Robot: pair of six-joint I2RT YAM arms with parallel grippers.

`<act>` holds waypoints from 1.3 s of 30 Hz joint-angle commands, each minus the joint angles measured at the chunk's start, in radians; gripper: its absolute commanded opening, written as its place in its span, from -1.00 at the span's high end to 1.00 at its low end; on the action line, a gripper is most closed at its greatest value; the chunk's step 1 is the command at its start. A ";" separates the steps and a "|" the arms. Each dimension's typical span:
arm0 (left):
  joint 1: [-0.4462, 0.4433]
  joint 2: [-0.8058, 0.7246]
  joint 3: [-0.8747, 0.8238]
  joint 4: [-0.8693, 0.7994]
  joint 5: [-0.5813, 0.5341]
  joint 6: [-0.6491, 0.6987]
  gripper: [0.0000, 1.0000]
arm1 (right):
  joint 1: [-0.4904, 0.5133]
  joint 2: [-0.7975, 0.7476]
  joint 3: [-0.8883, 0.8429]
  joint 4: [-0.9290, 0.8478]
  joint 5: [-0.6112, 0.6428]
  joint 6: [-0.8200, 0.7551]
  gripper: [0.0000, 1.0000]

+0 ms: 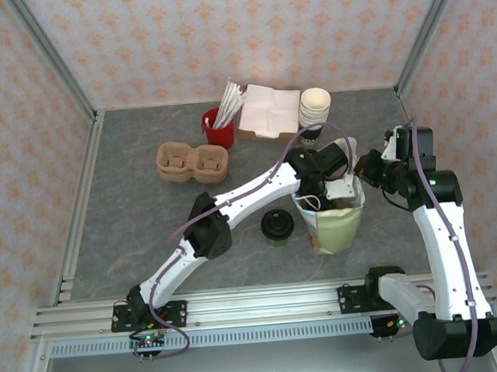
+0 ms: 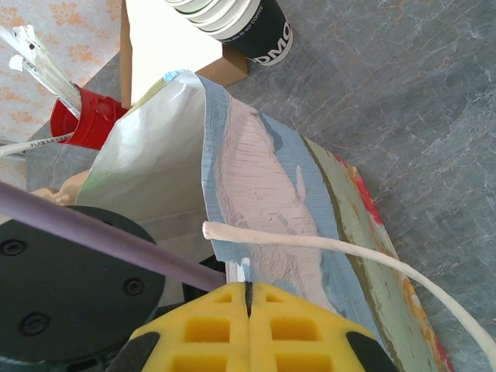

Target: Pack the takeout coffee

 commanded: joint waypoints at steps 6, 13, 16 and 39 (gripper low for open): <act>-0.016 0.043 -0.018 0.002 0.028 0.001 0.01 | -0.005 -0.001 0.005 -0.041 0.036 -0.026 1.00; -0.017 0.062 -0.035 0.022 0.026 -0.004 0.00 | -0.005 -0.002 0.005 -0.043 0.039 -0.028 1.00; -0.017 0.069 -0.040 0.025 0.024 -0.003 -0.01 | -0.005 -0.002 0.006 -0.045 0.045 -0.032 1.00; -0.034 0.107 -0.043 0.002 -0.011 0.009 -0.05 | -0.005 -0.002 -0.003 -0.040 0.038 -0.022 1.00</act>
